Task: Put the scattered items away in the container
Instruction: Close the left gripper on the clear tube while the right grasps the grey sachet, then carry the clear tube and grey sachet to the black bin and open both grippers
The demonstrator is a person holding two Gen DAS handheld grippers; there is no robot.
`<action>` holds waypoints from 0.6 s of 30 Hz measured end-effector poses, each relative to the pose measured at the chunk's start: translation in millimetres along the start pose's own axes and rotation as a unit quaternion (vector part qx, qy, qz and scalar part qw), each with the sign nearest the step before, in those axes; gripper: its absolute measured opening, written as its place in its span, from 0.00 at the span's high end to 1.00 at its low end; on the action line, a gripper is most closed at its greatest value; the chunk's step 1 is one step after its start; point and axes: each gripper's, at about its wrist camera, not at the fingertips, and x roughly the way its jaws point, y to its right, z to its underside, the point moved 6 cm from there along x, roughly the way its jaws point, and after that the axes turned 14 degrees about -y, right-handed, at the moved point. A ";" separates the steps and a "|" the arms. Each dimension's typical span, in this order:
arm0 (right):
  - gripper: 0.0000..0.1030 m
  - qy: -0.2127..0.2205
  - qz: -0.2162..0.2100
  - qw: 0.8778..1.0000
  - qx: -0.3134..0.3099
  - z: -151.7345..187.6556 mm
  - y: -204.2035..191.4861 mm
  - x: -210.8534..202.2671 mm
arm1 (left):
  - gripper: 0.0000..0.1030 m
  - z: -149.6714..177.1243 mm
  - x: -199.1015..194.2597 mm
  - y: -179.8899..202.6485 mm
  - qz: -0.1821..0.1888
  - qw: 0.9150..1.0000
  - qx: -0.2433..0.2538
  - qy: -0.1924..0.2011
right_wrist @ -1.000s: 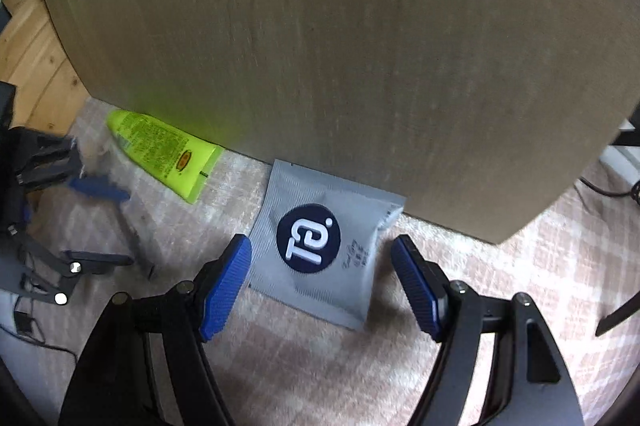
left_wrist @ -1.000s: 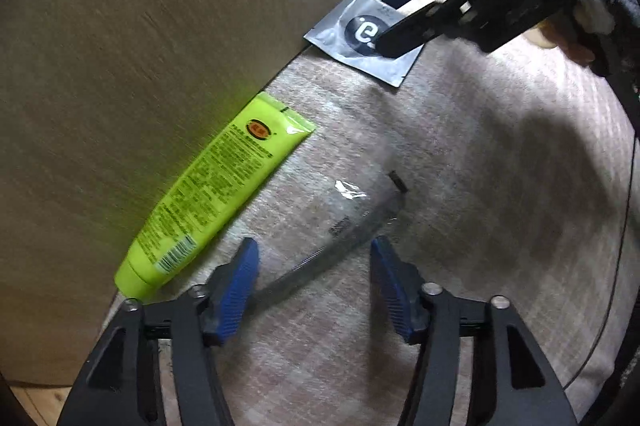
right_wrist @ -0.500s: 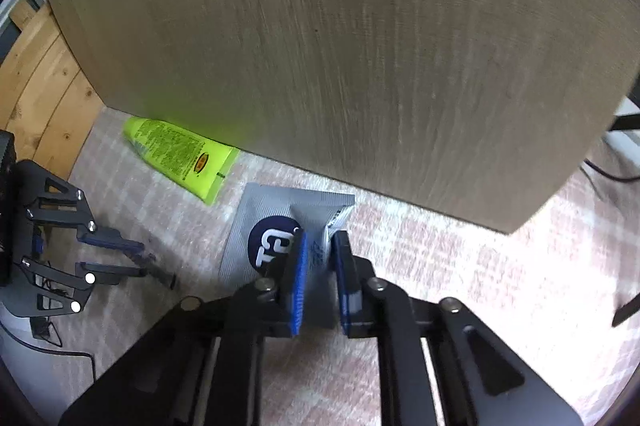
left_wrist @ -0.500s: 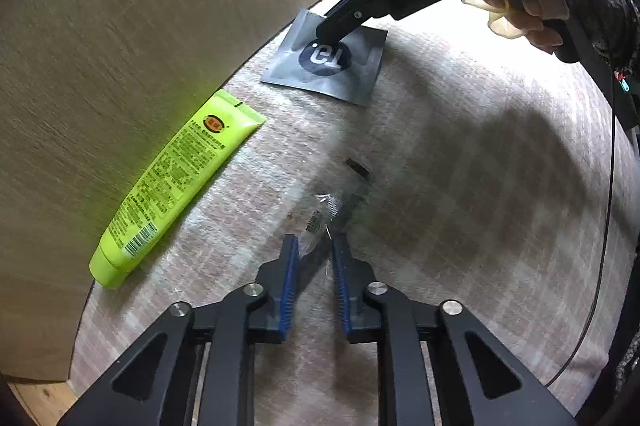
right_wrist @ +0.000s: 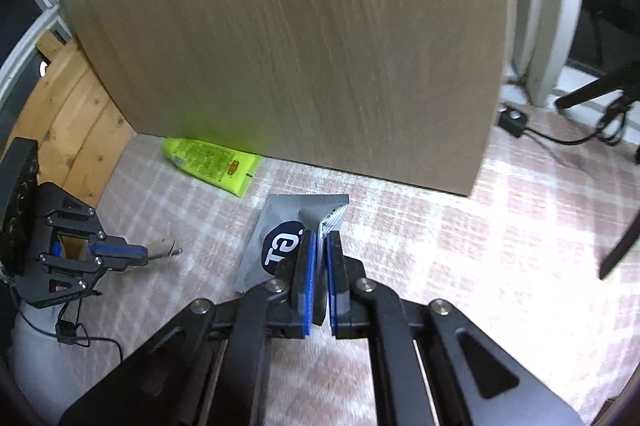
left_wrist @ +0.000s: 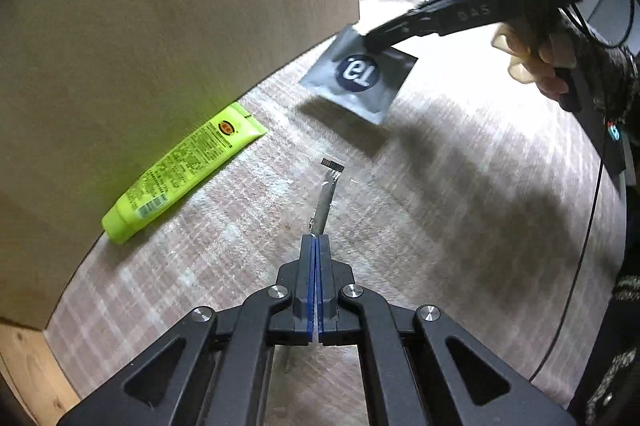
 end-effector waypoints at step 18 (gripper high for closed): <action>0.95 0.090 0.051 0.991 0.083 93.3 79.0 -143.2 | 1.00 -115.1 -60.2 113.5 0.001 0.994 0.077 0.079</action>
